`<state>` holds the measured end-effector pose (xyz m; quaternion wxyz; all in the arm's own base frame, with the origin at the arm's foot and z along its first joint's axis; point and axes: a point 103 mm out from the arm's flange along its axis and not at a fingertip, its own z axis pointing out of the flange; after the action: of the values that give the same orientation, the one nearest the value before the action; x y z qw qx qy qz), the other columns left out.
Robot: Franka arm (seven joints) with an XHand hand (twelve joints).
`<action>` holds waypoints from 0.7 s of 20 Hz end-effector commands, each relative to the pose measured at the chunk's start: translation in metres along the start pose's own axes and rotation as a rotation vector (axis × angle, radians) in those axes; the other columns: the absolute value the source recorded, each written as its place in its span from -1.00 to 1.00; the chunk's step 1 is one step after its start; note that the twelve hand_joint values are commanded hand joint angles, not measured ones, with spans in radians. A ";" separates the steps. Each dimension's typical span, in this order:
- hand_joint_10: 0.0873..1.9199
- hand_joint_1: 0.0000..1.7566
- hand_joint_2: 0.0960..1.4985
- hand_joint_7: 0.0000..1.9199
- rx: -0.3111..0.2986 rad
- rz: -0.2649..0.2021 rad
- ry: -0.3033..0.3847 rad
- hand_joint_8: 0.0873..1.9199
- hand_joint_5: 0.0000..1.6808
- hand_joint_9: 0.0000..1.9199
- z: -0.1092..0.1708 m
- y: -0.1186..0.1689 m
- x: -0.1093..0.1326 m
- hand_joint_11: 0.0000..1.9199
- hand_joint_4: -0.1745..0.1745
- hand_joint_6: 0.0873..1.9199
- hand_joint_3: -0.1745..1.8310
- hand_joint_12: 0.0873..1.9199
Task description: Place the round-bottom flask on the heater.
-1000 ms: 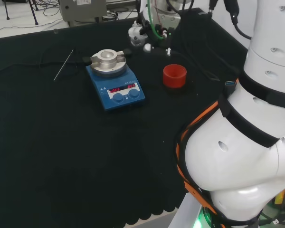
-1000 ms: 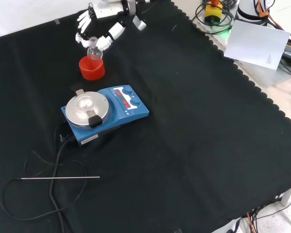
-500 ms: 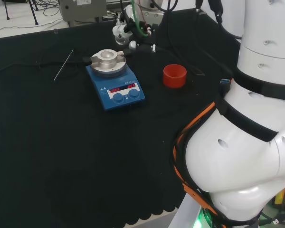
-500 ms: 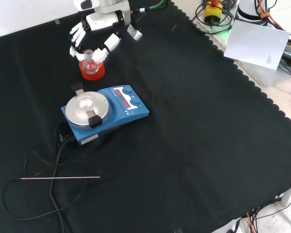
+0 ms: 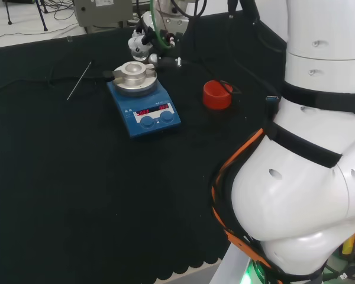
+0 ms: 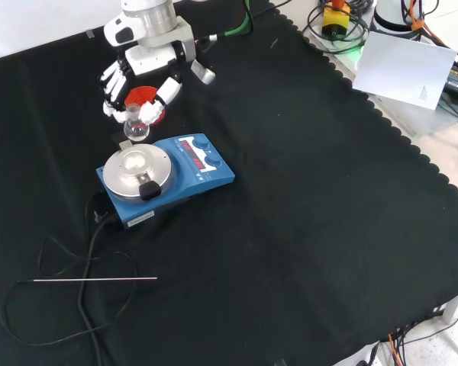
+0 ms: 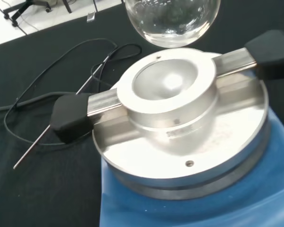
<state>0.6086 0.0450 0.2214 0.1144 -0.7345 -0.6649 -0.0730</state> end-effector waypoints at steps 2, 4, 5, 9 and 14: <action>-0.54 0.17 0.56 -0.38 0.031 -0.018 -0.003 -0.51 0.20 -0.25 0.015 0.009 0.011 -0.61 1.00 0.02 -1.00 0.28; -0.54 0.17 0.55 -0.38 0.038 -0.018 -0.003 -0.51 0.20 -0.25 0.019 0.012 0.011 -0.61 1.00 0.02 -1.00 0.28; -0.54 0.17 0.55 -0.38 0.042 -0.017 -0.004 -0.51 0.20 -0.25 0.021 0.013 0.011 -0.61 1.00 0.02 -1.00 0.28; -0.54 0.17 0.55 -0.38 0.051 -0.016 -0.002 -0.51 0.20 -0.25 0.026 0.021 0.010 -0.61 1.00 0.01 -1.00 0.29; -0.55 0.17 0.55 -0.38 0.060 -0.010 -0.009 -0.51 0.20 -0.25 0.031 0.025 0.009 -0.61 1.00 0.01 -1.00 0.29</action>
<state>0.6314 0.0593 0.1965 0.1304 -0.7269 -0.6719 -0.0568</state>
